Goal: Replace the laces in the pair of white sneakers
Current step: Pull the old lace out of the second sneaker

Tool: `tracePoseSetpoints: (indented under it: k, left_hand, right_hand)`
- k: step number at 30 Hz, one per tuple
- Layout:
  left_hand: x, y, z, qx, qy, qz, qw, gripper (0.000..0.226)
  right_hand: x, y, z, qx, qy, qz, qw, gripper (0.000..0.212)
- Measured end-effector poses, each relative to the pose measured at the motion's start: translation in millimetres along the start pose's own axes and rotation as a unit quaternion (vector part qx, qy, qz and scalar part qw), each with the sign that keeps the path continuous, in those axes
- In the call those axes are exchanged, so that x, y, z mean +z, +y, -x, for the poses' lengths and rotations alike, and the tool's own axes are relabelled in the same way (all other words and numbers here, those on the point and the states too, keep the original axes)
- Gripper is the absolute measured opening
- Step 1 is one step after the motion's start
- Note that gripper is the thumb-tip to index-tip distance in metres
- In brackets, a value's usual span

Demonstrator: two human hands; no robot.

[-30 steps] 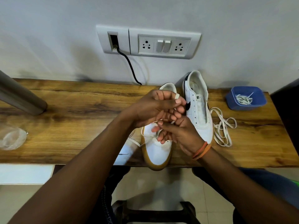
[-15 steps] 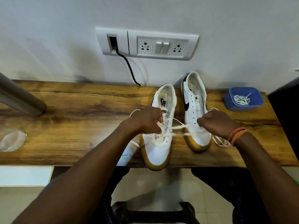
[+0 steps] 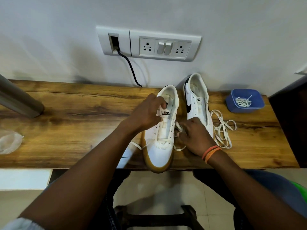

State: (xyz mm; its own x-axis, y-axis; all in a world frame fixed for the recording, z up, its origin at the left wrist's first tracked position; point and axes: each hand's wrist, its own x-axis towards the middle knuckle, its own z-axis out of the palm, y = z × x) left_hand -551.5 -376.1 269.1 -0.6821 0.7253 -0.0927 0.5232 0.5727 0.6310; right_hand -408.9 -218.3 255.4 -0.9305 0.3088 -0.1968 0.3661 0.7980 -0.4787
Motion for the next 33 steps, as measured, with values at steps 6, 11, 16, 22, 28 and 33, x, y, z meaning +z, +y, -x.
tracePoseSetpoints:
  k: [6, 11, 16, 22, 28, 33]
  left_hand:
    - [-5, -2, 7, 0.031, -0.067, -0.163, 0.984, 0.059]
    - [-2, -1, 6, 0.032, -0.102, -0.149, 0.983, 0.054]
    - [-2, -3, 7, 0.045, -0.132, -0.112, 0.984, 0.035]
    - [1, -3, 5, 0.032, -0.135, -0.090, 0.986, 0.029]
    - [2, -2, 2, 0.027, -0.134, -0.098, 0.986, 0.031]
    - [3, -2, 4, 0.024, -0.131, -0.104, 0.986, 0.029]
  right_hand:
    - [26, -27, 20, -0.147, 0.131, 0.037, 0.980, 0.010]
    - [53, -32, 16, -0.115, 0.116, 0.058, 0.985, 0.006]
    - [49, -20, 19, -0.095, 0.151, -0.074, 0.981, 0.010]
    - [41, 7, 28, 0.151, 0.183, -0.201, 0.950, 0.010]
    - [50, -24, 34, -0.021, 0.219, 0.053, 0.974, 0.030]
    - [65, -31, 28, -0.050, 0.183, 0.101, 0.977, 0.005]
